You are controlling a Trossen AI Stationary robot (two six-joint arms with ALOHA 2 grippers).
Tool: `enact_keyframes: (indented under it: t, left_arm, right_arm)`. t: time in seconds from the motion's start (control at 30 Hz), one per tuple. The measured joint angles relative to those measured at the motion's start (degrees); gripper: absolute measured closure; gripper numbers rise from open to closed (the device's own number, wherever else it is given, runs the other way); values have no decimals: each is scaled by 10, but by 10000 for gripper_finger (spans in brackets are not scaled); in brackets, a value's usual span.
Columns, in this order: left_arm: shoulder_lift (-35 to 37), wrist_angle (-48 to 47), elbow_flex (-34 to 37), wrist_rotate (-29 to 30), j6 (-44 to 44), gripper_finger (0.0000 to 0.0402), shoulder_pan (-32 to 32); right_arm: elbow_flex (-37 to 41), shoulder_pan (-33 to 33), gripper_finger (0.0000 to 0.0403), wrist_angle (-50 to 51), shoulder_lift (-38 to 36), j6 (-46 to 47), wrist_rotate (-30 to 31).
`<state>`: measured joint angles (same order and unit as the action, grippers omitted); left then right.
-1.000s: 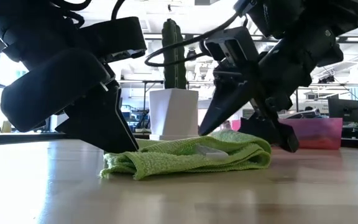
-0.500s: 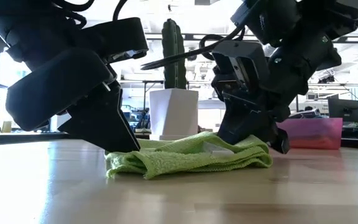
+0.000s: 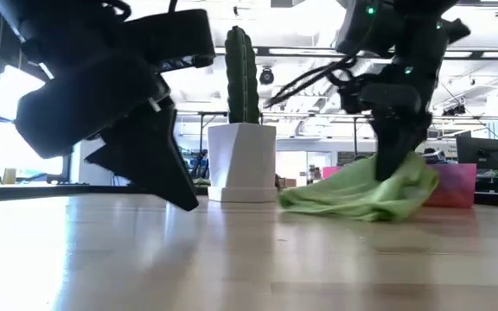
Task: Fold microfiber towels
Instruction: Put the green microfiber towel into the red bin
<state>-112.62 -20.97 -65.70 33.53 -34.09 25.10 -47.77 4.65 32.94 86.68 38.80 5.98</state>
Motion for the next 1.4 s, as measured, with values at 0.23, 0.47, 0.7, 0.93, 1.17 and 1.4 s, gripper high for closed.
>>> enact_keyframes:
  t: [0.23, 0.47, 0.7, 0.93, 1.17, 1.4]
  left_arm:
    - [1, -3, -13, 3, 3, 245, -16]
    - [1, -4, -14, 3, 4, 245, -35]
    - [1, -7, -14, 2, 3, 245, -44]
    - [1, -20, -14, 2, 3, 245, -45]
    - [1, -23, -14, 2, 2, 245, -45]
    - [1, -23, -14, 2, 2, 245, -45]
  right_arm:
    - [0, -73, 402, 172, -95, -121, 107]
    - [-1, -129, 402, 245, -153, -255, 209]
    - [-3, -188, 402, 275, -171, -286, 293]
    - [-65, -235, 402, 306, -171, -285, 353]
    - [-95, -295, 402, 306, -171, -313, 301]
    - [-66, -336, 393, 290, -169, -314, 304]
